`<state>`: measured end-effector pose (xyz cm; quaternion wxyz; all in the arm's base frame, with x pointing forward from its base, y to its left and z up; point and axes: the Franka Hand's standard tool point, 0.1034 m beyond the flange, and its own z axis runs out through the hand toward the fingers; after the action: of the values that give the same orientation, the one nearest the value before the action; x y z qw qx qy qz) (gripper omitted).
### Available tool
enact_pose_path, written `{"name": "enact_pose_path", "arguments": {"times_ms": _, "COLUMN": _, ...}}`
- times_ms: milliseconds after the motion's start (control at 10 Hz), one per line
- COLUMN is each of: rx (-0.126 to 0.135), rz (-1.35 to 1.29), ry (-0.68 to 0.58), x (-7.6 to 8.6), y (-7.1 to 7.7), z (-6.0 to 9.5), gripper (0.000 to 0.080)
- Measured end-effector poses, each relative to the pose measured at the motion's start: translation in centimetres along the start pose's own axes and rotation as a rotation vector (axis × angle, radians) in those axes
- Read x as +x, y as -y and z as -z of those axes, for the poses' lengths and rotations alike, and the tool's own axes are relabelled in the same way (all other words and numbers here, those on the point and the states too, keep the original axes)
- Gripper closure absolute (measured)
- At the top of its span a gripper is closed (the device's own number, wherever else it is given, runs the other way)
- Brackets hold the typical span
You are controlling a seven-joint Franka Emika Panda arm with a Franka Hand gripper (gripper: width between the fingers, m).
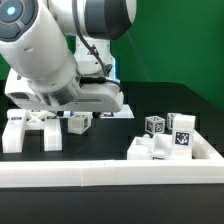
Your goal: Assemble chair
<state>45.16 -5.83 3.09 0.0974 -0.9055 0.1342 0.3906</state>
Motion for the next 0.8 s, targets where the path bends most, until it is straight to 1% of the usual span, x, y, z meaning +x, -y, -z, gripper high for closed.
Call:
{"name": "enact_pose_path", "arguments": {"times_ms": 300, "rx": -0.002, "rz": -0.008, "ry": 0.002, "x": -0.06, "y": -0.03, "z": -0.56, "gripper": 0.0150}}
{"name": "enact_pose_path", "arguments": {"times_ms": 800, "rx": -0.008, "rz": -0.005, "ry": 0.002, "x": -0.09, "y": 0.40, "z": -0.66, "gripper": 0.0150}}
